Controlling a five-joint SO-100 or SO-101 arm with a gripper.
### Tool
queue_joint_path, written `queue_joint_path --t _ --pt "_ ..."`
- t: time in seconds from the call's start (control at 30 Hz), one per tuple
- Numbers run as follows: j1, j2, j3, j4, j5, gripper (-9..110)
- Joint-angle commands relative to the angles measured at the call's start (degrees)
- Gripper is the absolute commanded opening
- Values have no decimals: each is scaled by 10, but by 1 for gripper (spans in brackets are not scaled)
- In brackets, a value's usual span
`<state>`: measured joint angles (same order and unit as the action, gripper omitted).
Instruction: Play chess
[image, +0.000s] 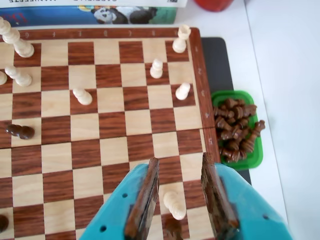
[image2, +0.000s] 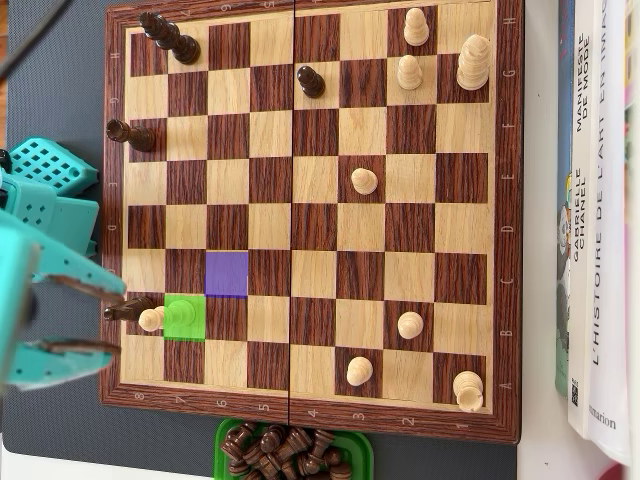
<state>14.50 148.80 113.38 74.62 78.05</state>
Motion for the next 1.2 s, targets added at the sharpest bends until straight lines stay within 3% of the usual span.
queue_joint_path --t 0.0,0.2,0.63,1.17 --pt "-23 46 33 -45 4 14" --pt "-55 143 127 -139 4 14" --pt "-100 265 316 -485 4 14" --pt "-113 431 464 -658 4 14"
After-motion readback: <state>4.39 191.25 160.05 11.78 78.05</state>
